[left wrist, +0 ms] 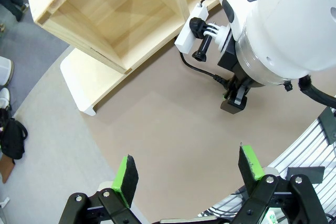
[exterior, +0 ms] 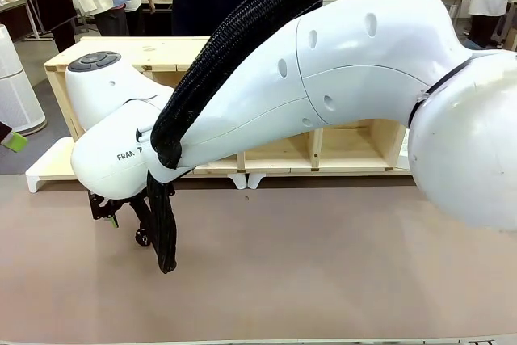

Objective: Perform cable management.
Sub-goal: When the cord part of the Power Cable appears at the lower middle area of the table and stops, grasp the cord part of the Power Cable.

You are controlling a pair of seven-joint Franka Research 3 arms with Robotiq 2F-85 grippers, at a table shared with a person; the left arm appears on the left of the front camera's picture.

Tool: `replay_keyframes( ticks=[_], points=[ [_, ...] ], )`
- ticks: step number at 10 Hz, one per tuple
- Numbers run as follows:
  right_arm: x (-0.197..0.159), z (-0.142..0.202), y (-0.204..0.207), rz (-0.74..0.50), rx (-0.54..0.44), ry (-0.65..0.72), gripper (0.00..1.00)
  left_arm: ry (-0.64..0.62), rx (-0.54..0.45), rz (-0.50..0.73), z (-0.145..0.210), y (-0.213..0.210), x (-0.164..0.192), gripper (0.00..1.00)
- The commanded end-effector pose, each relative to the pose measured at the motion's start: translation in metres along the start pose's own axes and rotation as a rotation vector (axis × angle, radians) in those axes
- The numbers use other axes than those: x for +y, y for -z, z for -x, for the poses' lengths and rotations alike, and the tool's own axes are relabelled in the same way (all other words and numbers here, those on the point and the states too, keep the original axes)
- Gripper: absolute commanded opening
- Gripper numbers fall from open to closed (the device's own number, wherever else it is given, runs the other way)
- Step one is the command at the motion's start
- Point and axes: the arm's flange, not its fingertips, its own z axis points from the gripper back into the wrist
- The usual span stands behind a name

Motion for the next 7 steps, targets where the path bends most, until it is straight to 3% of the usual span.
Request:
replay_keyframes(
  ticks=[1,7],
  points=[
    [-0.0012,-0.0001,0.001,0.004,0.0,-0.001,1.0,0.006,-0.011,-0.004,-0.0022,0.0005,0.0011,1.0],
    [-0.0012,-0.0001,0.001,0.004,0.0,-0.001,1.0,0.006,-0.011,-0.004,-0.0022,0.0005,0.0011,1.0]
  ],
)
